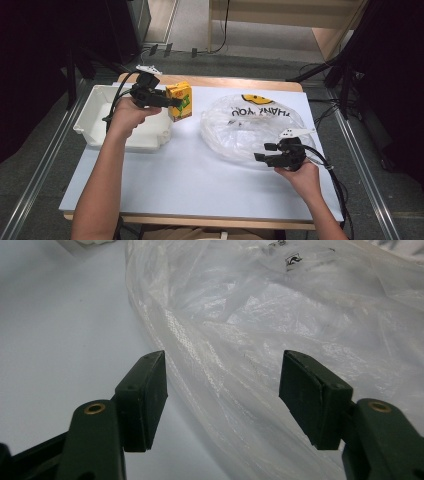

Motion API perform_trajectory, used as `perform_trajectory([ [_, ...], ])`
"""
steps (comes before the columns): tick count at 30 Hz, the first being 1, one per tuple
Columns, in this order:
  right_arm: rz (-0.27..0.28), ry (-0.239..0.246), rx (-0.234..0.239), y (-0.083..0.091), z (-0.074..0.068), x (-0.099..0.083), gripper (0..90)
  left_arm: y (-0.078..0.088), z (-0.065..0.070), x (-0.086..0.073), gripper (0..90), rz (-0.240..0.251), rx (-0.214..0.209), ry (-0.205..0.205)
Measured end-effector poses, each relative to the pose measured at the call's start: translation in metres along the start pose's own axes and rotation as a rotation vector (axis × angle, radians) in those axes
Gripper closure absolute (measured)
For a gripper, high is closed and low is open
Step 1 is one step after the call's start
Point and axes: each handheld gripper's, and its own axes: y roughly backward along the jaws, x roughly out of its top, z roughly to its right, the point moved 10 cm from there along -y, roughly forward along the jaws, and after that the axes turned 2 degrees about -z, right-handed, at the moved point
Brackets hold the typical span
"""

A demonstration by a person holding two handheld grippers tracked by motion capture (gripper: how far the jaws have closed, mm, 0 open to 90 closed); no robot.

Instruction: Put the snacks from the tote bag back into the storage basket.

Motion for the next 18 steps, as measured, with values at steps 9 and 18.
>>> perform_trajectory([
  [9,-0.005,0.003,0.001,-0.001,0.0,-0.001,37.0,0.012,-0.013,-0.002,52.1,0.017,0.03,0.027],
  [18,-0.009,0.006,0.001,-0.001,0.0,-0.001,37.4,0.018,-0.024,-0.005,52.1,0.02,0.057,0.048],
])
